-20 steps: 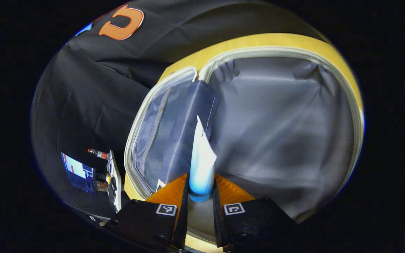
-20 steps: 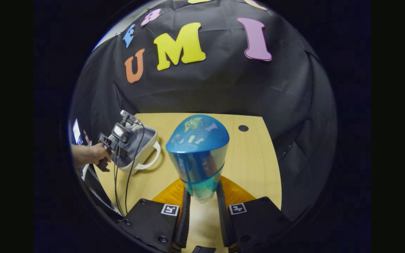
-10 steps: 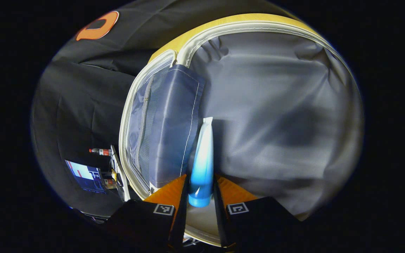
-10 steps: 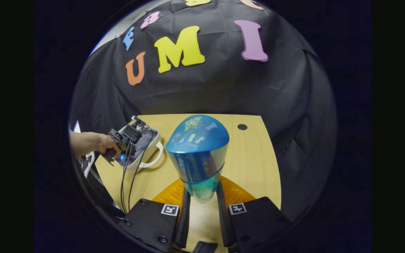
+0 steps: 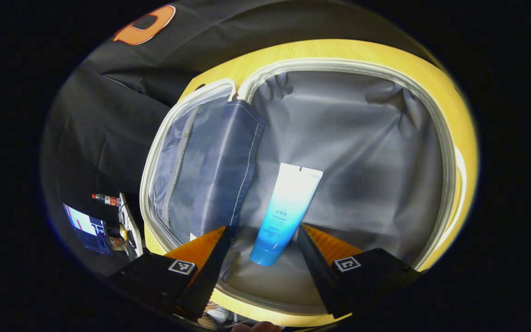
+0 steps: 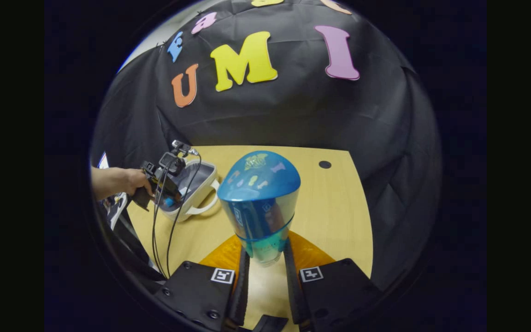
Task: First open the suitcase, pack the skin care products into it, and then close the suitcase.
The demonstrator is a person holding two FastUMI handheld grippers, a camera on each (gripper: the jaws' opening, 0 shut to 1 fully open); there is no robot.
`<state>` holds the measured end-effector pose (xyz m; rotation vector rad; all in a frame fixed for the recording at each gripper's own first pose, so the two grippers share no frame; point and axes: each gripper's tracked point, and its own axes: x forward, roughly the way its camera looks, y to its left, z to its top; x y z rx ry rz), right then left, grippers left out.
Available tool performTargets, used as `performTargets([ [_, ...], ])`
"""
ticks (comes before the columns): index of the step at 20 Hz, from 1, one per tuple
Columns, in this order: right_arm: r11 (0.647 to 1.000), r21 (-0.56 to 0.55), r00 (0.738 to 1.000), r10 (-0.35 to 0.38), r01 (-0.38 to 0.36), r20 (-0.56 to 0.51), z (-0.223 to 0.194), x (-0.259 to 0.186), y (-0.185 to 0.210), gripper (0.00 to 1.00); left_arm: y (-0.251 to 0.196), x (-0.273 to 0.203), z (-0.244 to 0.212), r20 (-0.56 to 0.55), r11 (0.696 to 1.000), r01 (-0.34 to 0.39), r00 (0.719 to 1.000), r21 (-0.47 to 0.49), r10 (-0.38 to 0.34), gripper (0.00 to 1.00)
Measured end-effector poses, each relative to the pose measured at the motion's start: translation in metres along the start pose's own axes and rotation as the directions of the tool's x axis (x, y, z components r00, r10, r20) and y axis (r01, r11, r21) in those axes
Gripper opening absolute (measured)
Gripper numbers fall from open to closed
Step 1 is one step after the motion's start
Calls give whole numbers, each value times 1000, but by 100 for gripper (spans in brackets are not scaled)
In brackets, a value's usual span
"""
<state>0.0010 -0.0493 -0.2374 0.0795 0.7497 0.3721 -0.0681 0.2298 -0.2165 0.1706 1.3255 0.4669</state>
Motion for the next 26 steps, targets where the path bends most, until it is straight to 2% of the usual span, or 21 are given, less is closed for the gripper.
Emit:
performTargets([
  [2,999,-35,999,35,-36,-10,8,9,17,35,4,-20,12,106,998,49,993,-42,-45,96],
  [4,996,-58,997,72,-73,-11,22,23,38,35,15,-52,29,245,991,103,966,-80,-80,97],
  [6,992,-67,994,111,-111,-8,39,42,64,35,35,-90,38,385,980,144,919,-136,-81,98],
  [8,986,-83,990,144,-144,4,59,59,94,35,57,-129,44,514,960,206,854,-191,-81,100],
  [11,973,-121,980,199,-195,18,82,84,143,35,104,-177,35,650,923,276,759,-266,-40,99],
  [15,959,-127,967,253,-252,-3,91,112,199,35,156,-212,12,733,857,375,680,-354,5,99],
  [17,951,-145,962,272,-273,-22,89,125,222,35,175,-228,4,766,844,403,642,-354,15,99],
  [20,939,-162,953,298,-304,-59,82,144,256,35,191,-249,-12,789,838,422,614,-346,17,100],
  [22,931,-168,946,314,-323,-79,76,162,275,35,177,-254,-15,800,835,434,600,-339,13,100],
  [24,932,-150,943,318,-331,-102,69,179,288,35,184,-264,-19,810,849,415,586,-327,25,100],
  [26,936,-142,944,306,-322,-119,63,193,293,35,187,-261,-23,809,861,393,587,-322,34,100],
])
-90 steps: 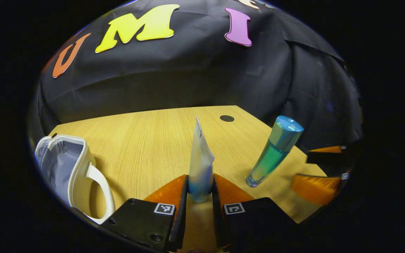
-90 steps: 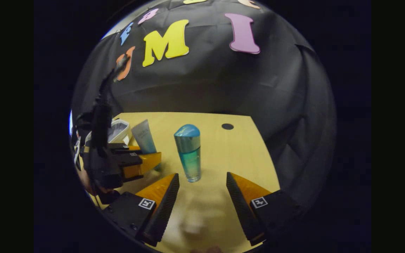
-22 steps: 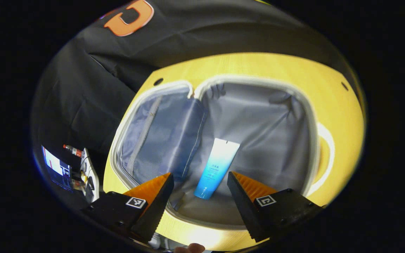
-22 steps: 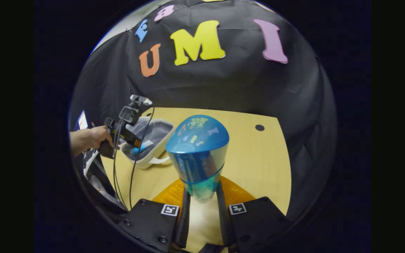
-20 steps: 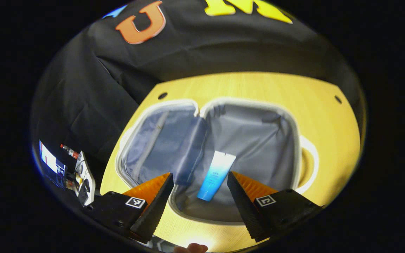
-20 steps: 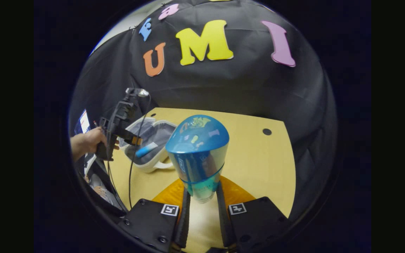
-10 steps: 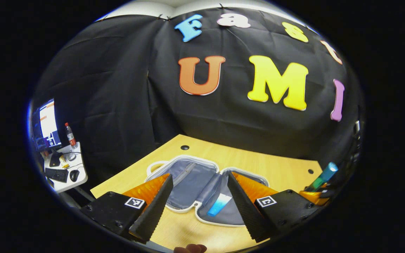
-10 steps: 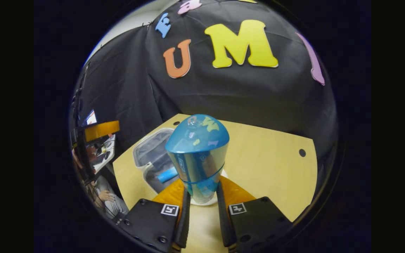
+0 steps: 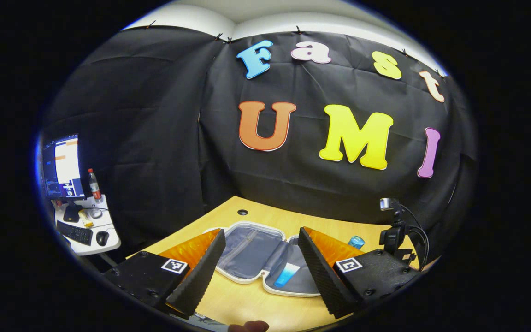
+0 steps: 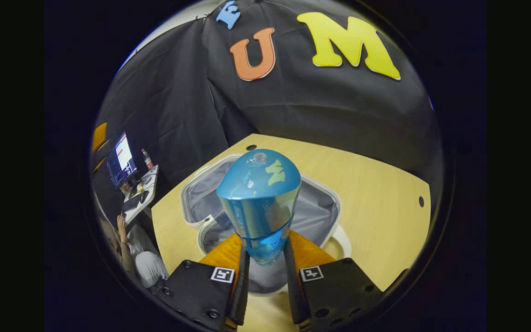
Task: First open the suitcase, pack the skin care products into it, and then close the suitcase.
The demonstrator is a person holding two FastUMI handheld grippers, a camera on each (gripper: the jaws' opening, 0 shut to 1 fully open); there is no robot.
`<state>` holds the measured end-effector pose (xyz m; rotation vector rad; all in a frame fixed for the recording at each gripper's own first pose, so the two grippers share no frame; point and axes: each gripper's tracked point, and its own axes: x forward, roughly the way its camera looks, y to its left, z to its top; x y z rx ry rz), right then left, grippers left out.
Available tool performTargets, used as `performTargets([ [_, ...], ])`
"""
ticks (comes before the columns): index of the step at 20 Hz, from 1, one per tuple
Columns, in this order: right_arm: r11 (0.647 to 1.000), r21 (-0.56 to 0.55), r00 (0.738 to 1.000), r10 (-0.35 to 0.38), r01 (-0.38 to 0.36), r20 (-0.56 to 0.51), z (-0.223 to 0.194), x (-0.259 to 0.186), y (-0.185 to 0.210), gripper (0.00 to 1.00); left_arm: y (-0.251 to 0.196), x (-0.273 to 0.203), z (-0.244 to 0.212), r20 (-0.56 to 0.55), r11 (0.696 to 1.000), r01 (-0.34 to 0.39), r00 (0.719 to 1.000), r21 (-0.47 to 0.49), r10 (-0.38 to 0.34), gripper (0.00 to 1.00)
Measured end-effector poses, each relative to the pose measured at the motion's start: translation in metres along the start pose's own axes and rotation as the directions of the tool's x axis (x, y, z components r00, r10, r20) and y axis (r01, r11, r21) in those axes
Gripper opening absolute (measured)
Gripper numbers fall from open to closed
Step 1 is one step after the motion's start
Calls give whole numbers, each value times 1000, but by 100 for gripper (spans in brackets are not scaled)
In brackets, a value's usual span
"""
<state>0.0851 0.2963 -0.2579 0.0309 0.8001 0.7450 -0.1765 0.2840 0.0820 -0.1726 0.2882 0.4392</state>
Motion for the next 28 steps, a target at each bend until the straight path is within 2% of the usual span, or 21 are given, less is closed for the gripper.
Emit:
performTargets([
  [4,999,38,999,-22,23,-37,-10,21,-5,35,10,1,-24,-32,999,-3,999,-41,1,100],
  [7,994,92,995,-58,65,-77,-24,31,-11,33,9,0,-29,-23,995,26,999,-98,-28,100],
  [10,981,162,988,-85,105,-128,-42,40,-15,35,17,0,-35,-42,994,46,998,-100,-51,100],
  [15,951,274,964,-71,143,-254,-74,64,1,35,24,0,-42,-69,991,72,994,-112,-80,100],
  [18,949,262,952,-97,177,-291,-79,66,3,35,23,-1,-42,-78,988,97,991,-119,-106,100],
  [20,937,281,937,-107,207,-333,-81,66,2,35,23,1,-41,-75,985,108,990,-133,-119,100],
  [22,926,280,906,-127,254,-403,-90,66,0,35,28,2,-41,-71,983,108,990,-147,-120,100],
  [23,924,277,900,-134,265,-415,-90,66,0,35,29,2,-40,-68,982,111,990,-155,-123,100],
  [24,920,268,891,-152,285,-427,-89,68,0,35,31,3,-41,-67,980,113,990,-161,-125,94],
  [25,918,262,884,-162,298,-438,-86,70,1,35,32,5,-42,-70,979,115,989,-166,-128,100],
  [27,907,262,868,-180,329,-463,-87,80,6,35,33,6,-42,-75,977,124,987,-175,-139,100],
  [28,904,251,848,-186,345,-497,-94,82,8,35,35,6,-43,-74,976,127,987,-178,-142,100],
])
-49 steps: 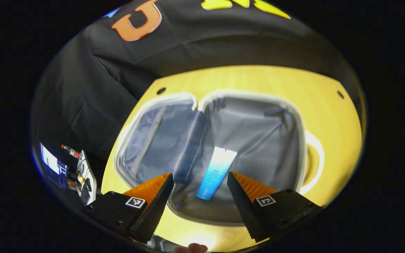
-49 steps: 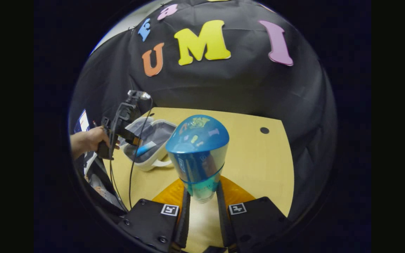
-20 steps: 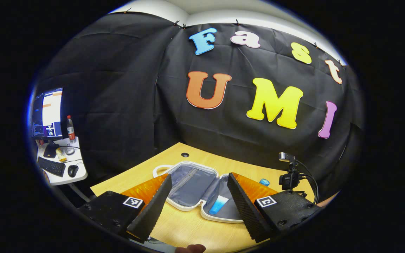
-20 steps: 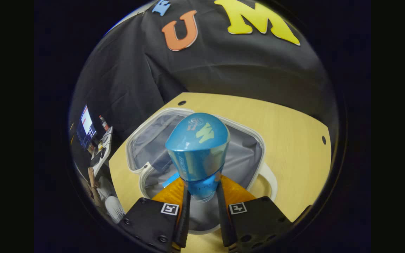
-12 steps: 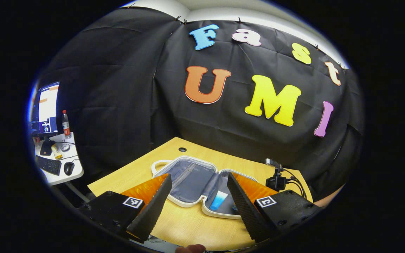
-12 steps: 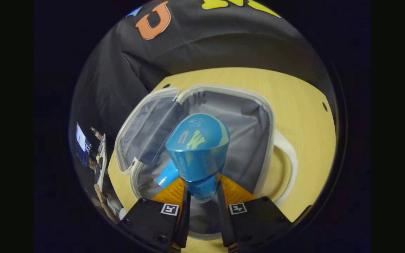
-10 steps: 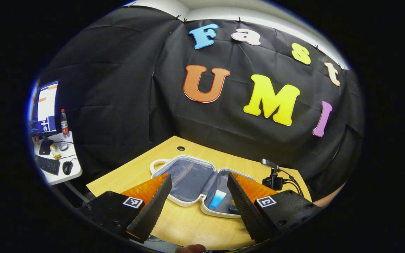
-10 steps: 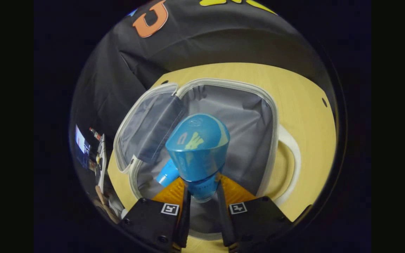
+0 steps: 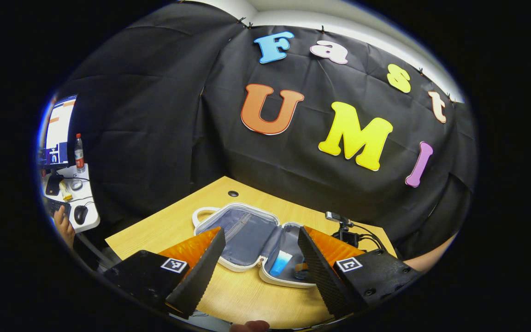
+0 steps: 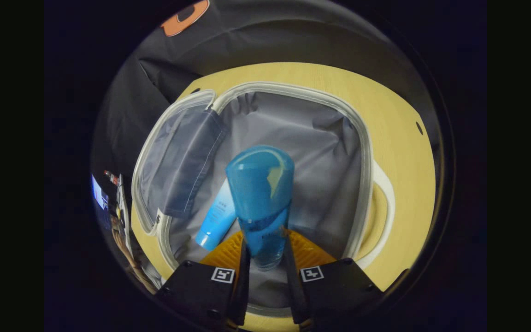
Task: First open the suitcase, pack the skin care products into it, and then close the suitcase.
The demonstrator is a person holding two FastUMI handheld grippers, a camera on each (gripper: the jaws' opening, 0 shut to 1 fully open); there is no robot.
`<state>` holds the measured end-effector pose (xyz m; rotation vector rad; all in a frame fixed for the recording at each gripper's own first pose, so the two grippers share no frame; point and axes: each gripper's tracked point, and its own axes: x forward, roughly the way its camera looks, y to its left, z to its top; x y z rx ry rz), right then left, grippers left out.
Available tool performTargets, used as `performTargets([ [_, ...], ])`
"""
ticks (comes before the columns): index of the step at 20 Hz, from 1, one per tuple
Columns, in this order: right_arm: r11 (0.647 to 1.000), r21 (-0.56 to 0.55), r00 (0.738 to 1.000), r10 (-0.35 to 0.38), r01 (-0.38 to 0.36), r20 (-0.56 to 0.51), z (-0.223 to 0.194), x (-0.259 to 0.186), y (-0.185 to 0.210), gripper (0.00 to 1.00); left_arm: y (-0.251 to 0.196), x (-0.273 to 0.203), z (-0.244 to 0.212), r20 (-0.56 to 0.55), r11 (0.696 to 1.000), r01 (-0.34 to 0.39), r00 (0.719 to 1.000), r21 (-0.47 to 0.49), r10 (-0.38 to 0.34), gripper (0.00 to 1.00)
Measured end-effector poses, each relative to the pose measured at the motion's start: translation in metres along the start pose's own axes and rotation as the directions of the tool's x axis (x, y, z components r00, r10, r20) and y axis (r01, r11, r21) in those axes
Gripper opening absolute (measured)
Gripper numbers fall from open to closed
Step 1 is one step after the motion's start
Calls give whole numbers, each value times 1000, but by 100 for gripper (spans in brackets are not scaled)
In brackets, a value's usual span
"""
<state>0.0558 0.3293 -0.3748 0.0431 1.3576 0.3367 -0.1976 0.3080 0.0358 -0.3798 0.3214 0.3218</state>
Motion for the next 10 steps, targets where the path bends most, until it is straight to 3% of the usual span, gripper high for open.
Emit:
performTargets([
  [10,995,-54,997,-81,81,18,-2,5,10,36,16,-1,-6,-9,1000,27,1000,-15,-27,100],
])
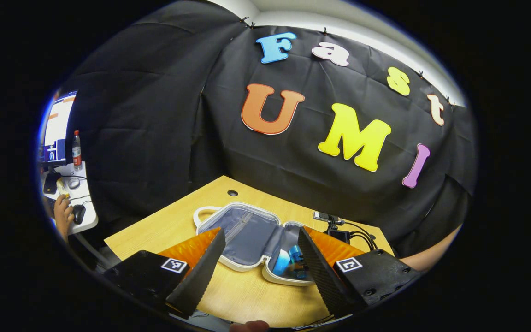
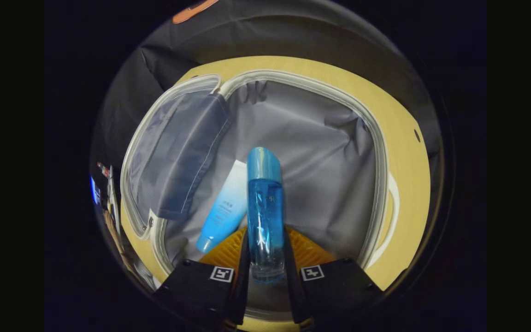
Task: First open the suitcase, pack the skin care products into it, and then close the suitcase.
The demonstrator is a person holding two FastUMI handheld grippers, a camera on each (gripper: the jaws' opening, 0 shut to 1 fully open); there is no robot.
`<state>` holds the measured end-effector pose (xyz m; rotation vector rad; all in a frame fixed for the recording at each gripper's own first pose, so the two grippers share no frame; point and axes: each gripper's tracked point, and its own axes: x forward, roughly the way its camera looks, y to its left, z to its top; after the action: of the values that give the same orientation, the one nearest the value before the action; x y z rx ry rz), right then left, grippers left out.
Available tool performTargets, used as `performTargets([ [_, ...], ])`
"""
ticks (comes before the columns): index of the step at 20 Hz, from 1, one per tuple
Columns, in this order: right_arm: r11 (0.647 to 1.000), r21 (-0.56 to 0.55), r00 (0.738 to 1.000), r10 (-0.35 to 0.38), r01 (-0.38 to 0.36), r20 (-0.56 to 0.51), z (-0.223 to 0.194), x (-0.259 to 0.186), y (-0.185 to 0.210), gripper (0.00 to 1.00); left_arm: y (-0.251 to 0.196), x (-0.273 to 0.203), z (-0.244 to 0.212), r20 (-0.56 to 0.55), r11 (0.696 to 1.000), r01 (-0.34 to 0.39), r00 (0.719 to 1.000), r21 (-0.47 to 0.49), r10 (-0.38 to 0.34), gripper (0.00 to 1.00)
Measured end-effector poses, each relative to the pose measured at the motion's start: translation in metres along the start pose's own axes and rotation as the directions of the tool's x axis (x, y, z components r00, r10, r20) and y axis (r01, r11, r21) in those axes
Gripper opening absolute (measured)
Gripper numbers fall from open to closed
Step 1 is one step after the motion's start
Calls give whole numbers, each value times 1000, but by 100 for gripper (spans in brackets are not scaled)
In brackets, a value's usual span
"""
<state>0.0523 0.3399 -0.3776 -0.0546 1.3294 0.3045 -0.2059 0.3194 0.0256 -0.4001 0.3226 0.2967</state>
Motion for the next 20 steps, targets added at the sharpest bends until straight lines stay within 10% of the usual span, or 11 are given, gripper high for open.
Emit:
performTargets([
  [8,991,-124,983,60,-39,172,-11,-57,-13,46,28,22,-15,-36,997,72,997,-5,-72,100],
  [11,978,-198,934,134,-70,331,-1,-110,-9,67,58,45,-23,-44,996,88,995,-19,-89,100],
  [15,955,-293,846,192,-45,497,1,-177,-16,68,96,83,-33,-69,987,101,991,-127,-111,100],
  [20,959,-285,823,169,-9,542,-15,-220,-43,70,141,144,-53,-120,951,134,977,-279,-173,97],
])
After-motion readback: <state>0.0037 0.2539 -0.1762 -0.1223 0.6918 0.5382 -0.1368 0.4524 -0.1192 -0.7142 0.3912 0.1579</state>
